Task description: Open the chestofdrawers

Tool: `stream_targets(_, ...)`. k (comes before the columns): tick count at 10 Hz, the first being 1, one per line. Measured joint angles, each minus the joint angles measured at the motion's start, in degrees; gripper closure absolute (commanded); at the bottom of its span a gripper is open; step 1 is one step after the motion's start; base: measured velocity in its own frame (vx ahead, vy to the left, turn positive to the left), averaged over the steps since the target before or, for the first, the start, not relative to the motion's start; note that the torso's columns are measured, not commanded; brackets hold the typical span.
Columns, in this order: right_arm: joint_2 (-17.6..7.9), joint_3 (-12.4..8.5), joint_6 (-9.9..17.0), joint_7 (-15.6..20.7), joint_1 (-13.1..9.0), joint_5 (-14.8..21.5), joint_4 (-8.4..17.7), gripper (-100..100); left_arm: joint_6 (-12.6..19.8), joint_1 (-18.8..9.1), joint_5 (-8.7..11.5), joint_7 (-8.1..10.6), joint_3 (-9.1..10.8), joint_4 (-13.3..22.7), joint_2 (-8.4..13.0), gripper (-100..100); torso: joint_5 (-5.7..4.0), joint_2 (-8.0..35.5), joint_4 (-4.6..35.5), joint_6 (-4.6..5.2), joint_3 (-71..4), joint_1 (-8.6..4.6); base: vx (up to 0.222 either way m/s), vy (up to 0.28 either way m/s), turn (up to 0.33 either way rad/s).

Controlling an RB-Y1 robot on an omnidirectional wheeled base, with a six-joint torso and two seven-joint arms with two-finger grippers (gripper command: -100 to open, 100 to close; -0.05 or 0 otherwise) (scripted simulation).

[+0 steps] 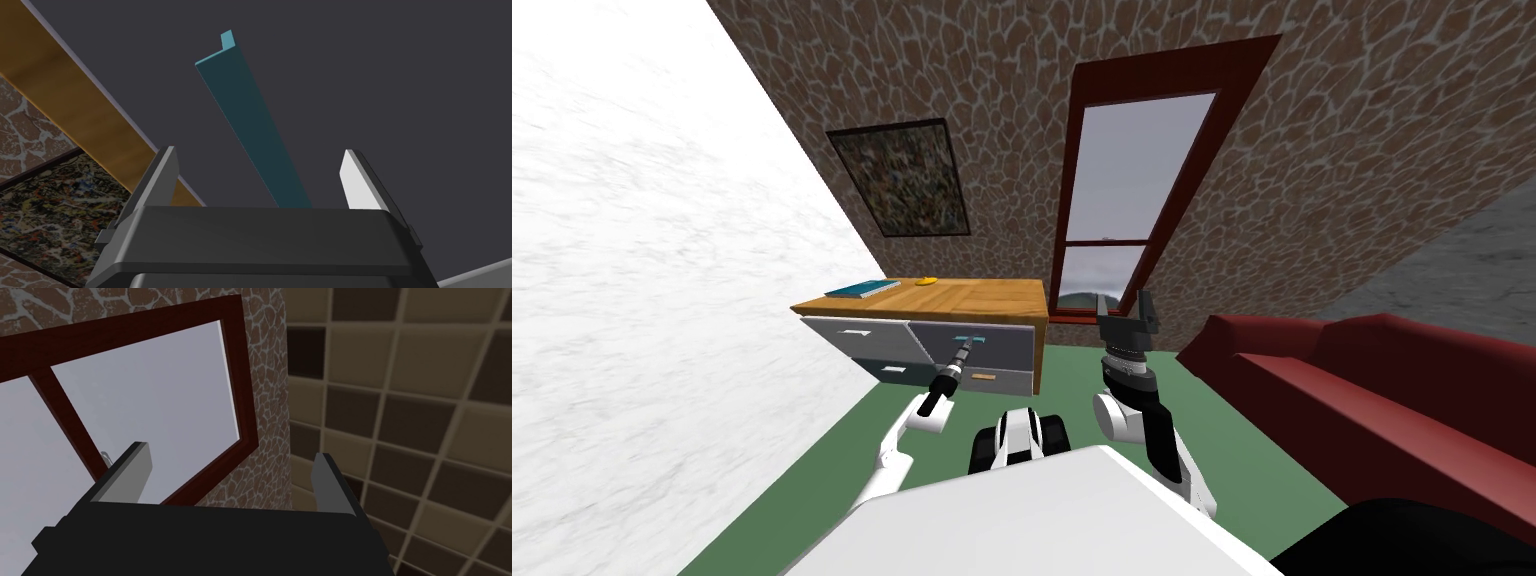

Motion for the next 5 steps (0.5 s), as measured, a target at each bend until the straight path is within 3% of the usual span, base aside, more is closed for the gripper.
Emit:
stream_targets(1,0.0,0.0,0.0,0.0,0.0,0.0,0.0,0,0.0,0.0,0.0,0.0,0.0,0.0,0.0,100,0.0,0.0,0.0,0.01,0.0,-0.01,0.009,-0.001,0.0)
stream_targets(2,0.0,0.0,0.0,0.0,0.0,0.0,0.0,0,0.0,0.0,0.0,0.0,0.0,0.0,0.0,100,-0.01,-0.1,0.0,0.01,-0.1,-0.04,-0.06,-0.067,-0.171)
stream_targets(3,0.0,0.0,0.0,0.0,0.0,0.0,0.0,0,-1.3,0.3,-0.6,1.29,0.98,1.0,1.5,100,-0.06,-0.1,0.0,0.04,-0.1,-0.26,-0.072,-0.087,-0.086)
stream_targets(5,0.0,0.0,0.0,0.0,0.0,0.0,0.0,0,-2.9,-0.4,-1.1,3.01,1.81,3.4,2.3,100,-0.02,-0.5,-0.1,0.0,-0.3,-0.05,-0.049,-0.065,-0.064)
